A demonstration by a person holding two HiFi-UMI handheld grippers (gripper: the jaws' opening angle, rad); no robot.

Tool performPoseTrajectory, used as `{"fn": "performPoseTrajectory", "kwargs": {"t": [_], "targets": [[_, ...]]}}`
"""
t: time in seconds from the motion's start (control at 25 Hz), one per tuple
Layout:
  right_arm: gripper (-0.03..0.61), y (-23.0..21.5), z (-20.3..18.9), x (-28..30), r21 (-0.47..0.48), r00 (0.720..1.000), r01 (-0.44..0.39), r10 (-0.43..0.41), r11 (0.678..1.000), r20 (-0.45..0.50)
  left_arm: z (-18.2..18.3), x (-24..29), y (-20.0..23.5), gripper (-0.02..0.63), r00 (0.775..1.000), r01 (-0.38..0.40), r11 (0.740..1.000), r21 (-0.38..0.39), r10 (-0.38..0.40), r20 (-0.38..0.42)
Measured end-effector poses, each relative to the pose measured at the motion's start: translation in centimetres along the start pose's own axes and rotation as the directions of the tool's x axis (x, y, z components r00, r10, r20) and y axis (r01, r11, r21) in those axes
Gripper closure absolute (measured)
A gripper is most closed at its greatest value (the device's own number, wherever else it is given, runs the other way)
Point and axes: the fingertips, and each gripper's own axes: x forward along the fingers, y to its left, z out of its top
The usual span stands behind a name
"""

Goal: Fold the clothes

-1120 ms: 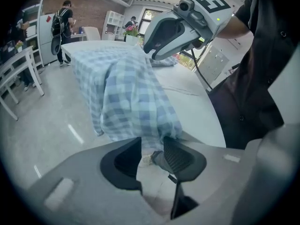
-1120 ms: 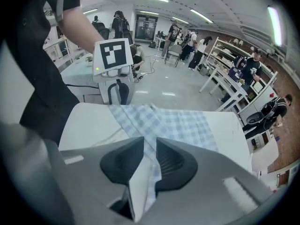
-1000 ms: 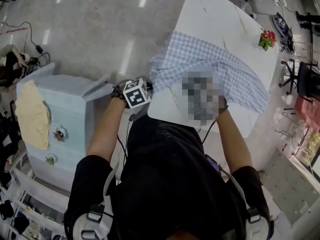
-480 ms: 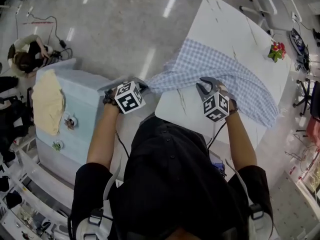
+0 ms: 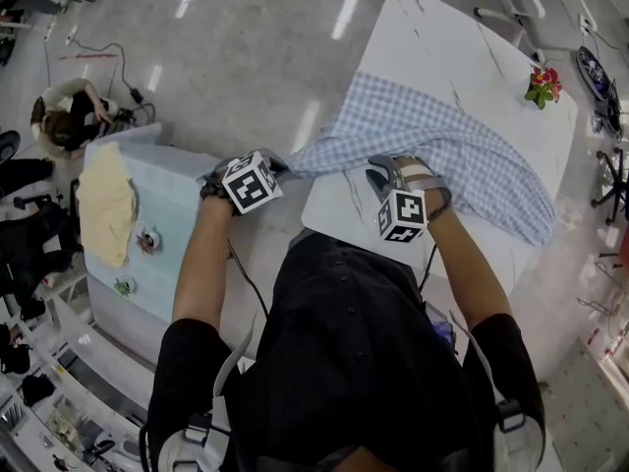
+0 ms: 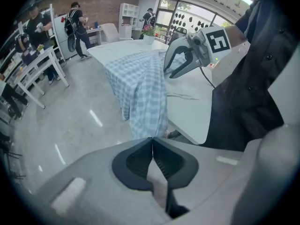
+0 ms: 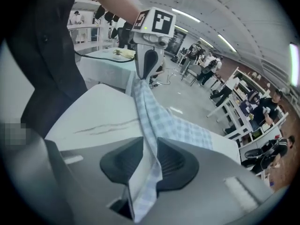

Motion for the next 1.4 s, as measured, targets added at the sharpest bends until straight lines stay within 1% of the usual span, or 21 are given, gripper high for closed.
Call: {"fn": "performPoseTrajectory", "kwargs": {"t": [0.12,0.24,0.32,0.4,0.48,0.52,0.56,0.64,0.68,0.72,0.8,0.88,0.96,1.04,1.2,1.28,1.4], "targets": [[0.483,0.6,0.8,1.3,-0.100,1.000,-0.031,0.031,0.995,-0.003,0.0,-0.1,-0.2,0.606,1.000,0.002,0.999,-0.037,-0.002,0.018],[0.483,1.4,1.2,2.1,-0.208,0.999,-0.053,0.052,0.977,-0.013,0.2,-0.6,-0.5,0.606,1.000,0.007,0.999,-0.052,-0.005,0.031],[0.483,1.7,1.6,2.6,-0.236,0.998,-0.056,0.055,0.970,-0.014,0.3,-1.0,-0.7,0.606,0.999,0.014,0.998,-0.059,-0.011,0.039],[0.485,1.5,2.0,3.2,-0.238,0.999,-0.040,0.038,0.970,-0.015,0.4,-1.4,-0.8,0.606,0.998,0.022,0.998,-0.062,-0.019,0.057],[0.512,1.3,2.4,3.4,-0.223,1.000,-0.031,0.029,0.974,-0.010,0.2,-1.6,-0.7,0.606,0.997,0.026,0.998,-0.063,-0.022,0.068],[0.553,1.2,2.7,3.2,-0.207,0.999,-0.035,0.034,0.978,-0.006,0.0,-1.6,-0.6,0.604,0.997,0.025,0.998,-0.064,-0.021,0.070],[0.571,1.1,3.0,3.0,-0.185,0.999,-0.043,0.044,0.982,0.000,-0.1,-1.5,-0.5,0.604,0.997,0.023,0.998,-0.065,-0.018,0.072],[0.572,0.8,3.6,2.2,-0.128,0.998,-0.061,0.064,0.990,0.018,-0.3,-1.1,-0.2,0.601,0.997,0.019,0.998,-0.064,-0.014,0.077],[0.572,0.5,3.9,1.7,-0.094,0.997,-0.065,0.068,0.993,0.030,-0.4,-0.9,-0.2,0.579,0.997,0.018,0.998,-0.062,-0.013,0.079],[0.572,0.2,4.2,1.3,-0.057,0.996,-0.069,0.072,0.996,0.043,-0.4,-0.7,-0.2,0.533,0.997,0.016,0.998,-0.059,-0.011,0.081],[0.572,-0.6,4.6,0.7,0.024,0.995,-0.083,0.081,0.996,0.064,-0.2,-0.6,-0.4,0.477,0.996,0.003,0.999,-0.054,0.002,0.090],[0.572,-1.4,4.8,0.4,0.080,0.994,-0.093,0.087,0.992,0.073,0.8,-0.8,-0.8,0.466,0.991,-0.028,0.998,-0.059,0.035,0.132],[0.571,-2.0,5.0,0.5,0.094,0.994,-0.090,0.083,0.992,0.073,2.4,-0.9,-1.7,0.466,0.979,-0.045,0.996,-0.073,0.059,0.196],[0.572,-2.3,5.4,0.6,0.087,0.995,-0.082,0.076,0.993,0.070,3.6,-0.6,-2.7,0.466,0.969,-0.047,0.996,-0.081,0.066,0.237],[0.571,-2.8,6.4,0.6,0.082,0.995,-0.074,0.069,0.994,0.070,4.0,0.6,-4.0,0.466,0.968,-0.060,0.994,-0.097,0.082,0.238],[0.571,-3.2,6.6,0.5,0.094,0.995,-0.072,0.066,0.993,0.071,4.2,1.1,-4.0,0.466,0.964,-0.093,0.989,-0.115,0.118,0.239],[0.571,-3.5,6.7,0.1,0.118,0.995,-0.077,0.068,0.990,0.075,5.1,1.8,-3.7,0.465,0.950,-0.140,0.977,-0.162,0.179,0.257]]}}
